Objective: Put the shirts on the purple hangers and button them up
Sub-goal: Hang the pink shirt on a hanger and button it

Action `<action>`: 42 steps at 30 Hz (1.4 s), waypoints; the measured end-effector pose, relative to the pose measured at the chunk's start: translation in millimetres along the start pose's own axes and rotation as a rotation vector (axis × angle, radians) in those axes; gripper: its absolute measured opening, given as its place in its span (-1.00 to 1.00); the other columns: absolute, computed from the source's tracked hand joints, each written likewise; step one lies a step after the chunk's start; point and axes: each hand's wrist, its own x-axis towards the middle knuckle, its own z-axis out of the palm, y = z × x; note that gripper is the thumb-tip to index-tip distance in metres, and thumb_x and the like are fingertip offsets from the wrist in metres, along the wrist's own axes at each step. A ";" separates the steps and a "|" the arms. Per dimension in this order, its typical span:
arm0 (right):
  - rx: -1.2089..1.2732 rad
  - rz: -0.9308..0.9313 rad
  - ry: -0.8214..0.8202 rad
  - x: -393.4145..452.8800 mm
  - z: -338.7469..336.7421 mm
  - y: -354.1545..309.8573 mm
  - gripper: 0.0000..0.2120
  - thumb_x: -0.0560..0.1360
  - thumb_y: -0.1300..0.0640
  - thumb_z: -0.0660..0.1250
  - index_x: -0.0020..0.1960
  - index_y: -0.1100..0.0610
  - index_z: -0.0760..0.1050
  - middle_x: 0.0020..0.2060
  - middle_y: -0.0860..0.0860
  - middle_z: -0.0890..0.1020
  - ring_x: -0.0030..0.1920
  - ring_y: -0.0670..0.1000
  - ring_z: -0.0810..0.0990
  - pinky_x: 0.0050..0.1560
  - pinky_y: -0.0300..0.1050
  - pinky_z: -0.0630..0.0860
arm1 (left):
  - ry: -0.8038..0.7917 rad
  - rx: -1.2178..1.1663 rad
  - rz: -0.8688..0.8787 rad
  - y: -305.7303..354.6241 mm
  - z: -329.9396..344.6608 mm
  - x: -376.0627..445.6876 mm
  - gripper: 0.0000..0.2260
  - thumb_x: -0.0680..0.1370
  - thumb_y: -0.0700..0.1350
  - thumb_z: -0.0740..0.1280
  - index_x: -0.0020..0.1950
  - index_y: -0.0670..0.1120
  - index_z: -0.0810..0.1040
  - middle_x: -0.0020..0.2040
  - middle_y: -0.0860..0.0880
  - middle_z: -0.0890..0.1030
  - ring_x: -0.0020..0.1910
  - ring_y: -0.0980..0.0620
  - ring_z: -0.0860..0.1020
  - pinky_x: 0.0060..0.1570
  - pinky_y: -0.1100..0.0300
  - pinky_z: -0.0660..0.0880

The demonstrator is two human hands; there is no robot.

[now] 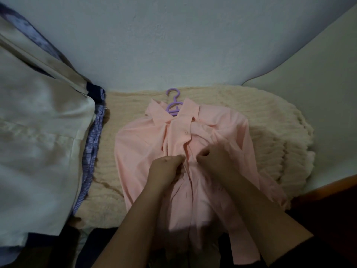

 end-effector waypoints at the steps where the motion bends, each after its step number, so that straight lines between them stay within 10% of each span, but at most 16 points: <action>1: 0.091 -0.009 0.013 -2.4 -0.4 -3.6 -0.75 0.48 0.25 0.25 -0.37 0.24 0.45 -0.43 0.06 0.46 -0.41 -0.02 0.39 -0.43 -0.32 0.24 | -0.008 -0.037 -0.011 0.4 0.3 -0.5 -0.83 0.49 -0.13 0.41 -0.21 -0.22 0.62 -0.38 -0.13 0.56 -0.34 -0.06 0.49 -0.19 0.05 0.49; 11: 0.483 -0.052 0.000 -21.3 11.4 -5.7 -0.89 0.51 0.24 0.31 -0.14 0.21 0.59 -0.31 -0.05 0.59 -0.28 -0.16 0.53 -0.35 -0.54 0.38 | -0.052 -0.093 -0.040 -11.4 -3.3 6.4 -0.80 0.51 -0.08 0.38 -0.16 -0.22 0.61 -0.37 -0.13 0.57 -0.43 -0.02 0.46 -0.37 0.19 0.45; 30: 0.374 -0.251 -0.055 -23.6 16.6 3.9 -0.78 0.52 0.32 0.21 -0.01 0.05 0.53 -0.18 -0.10 0.59 -0.18 -0.14 0.58 -0.22 -0.48 0.41 | -0.135 0.003 0.140 -21.0 -3.0 8.9 -0.84 0.55 -0.18 0.34 -0.04 -0.28 0.63 -0.32 -0.14 0.60 -0.50 0.13 0.52 -0.40 0.26 0.50; 42: 0.513 0.012 -0.048 -13.8 14.8 10.5 -0.84 0.50 0.29 0.30 0.03 0.21 0.62 -0.17 0.02 0.63 -0.24 -0.13 0.57 -0.30 -0.50 0.44 | -0.046 0.122 0.306 -36.3 2.6 2.4 -0.92 0.45 -0.14 0.47 -0.09 -0.12 0.67 -0.36 -0.14 0.62 -0.52 0.15 0.43 -0.50 0.32 0.40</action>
